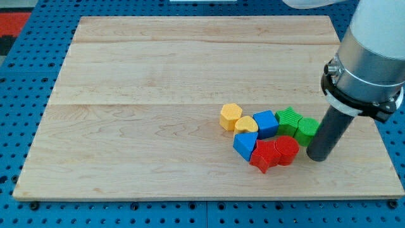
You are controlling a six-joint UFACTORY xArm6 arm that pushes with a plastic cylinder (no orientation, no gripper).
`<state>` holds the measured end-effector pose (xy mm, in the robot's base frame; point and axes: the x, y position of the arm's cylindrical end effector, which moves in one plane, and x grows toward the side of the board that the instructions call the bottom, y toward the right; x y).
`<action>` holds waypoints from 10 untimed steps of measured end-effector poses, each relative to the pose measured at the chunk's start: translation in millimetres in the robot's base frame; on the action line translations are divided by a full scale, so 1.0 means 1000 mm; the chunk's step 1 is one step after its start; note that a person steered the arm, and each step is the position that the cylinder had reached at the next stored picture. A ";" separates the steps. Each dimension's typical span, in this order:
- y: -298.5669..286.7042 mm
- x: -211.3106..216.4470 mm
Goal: Push a group of blocks a bit up
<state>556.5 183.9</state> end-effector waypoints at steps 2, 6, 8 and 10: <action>-0.073 0.020; -0.046 0.034; -0.055 0.020; -0.021 0.013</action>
<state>569.5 163.1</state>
